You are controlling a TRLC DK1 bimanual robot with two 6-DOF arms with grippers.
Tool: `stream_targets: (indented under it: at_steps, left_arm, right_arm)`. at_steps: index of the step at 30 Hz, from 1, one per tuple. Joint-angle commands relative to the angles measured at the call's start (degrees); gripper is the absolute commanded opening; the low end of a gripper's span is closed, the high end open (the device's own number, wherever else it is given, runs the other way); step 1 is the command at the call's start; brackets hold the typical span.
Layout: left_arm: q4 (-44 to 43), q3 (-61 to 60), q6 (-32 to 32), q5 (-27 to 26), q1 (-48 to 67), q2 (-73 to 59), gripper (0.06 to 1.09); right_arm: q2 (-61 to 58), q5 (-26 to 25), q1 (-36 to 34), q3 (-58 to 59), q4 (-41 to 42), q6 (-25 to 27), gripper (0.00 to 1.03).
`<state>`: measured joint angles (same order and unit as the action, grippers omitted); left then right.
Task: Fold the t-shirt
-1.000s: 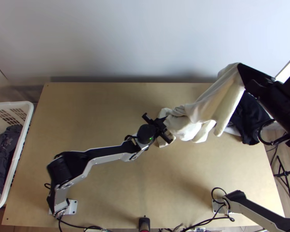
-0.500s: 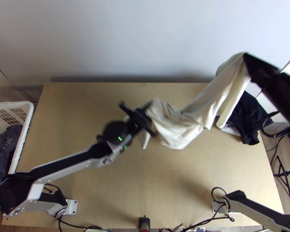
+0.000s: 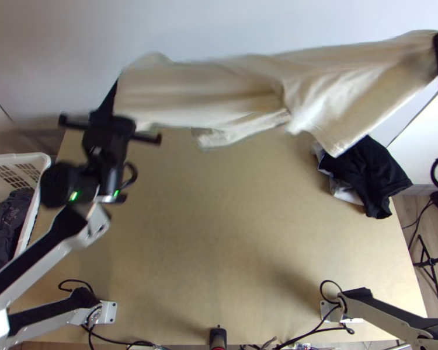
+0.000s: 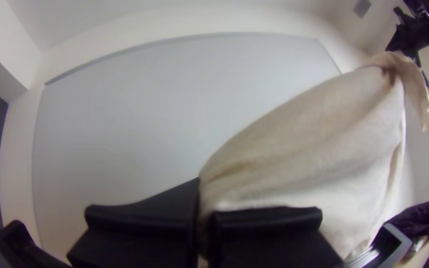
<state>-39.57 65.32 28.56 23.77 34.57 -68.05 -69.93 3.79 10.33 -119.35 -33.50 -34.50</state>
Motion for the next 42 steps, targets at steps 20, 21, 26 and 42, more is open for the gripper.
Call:
stream_targets:
  at_steps: [20,21,26,42]
  left_arm:
    - [6.53,-32.98,-4.03,-0.48,36.98,31.58,0.09]
    - [6.53,-34.65,-4.65,-0.65,36.98,32.10,0.09]
    - [6.09,-41.59,-7.11,-1.18,36.36,34.30,0.09]
    - [-1.39,-55.48,-10.89,-19.73,0.77,33.16,0.09]
  right_arm:
    - [7.00,7.90,7.43,11.24,-14.93,-8.21,0.03]
    - [7.88,7.99,7.43,13.53,-14.93,-8.13,0.03]
    - [10.17,9.92,7.25,22.23,-14.93,-9.18,0.03]
    - [-19.89,15.19,0.48,36.64,11.52,-10.94,0.03]
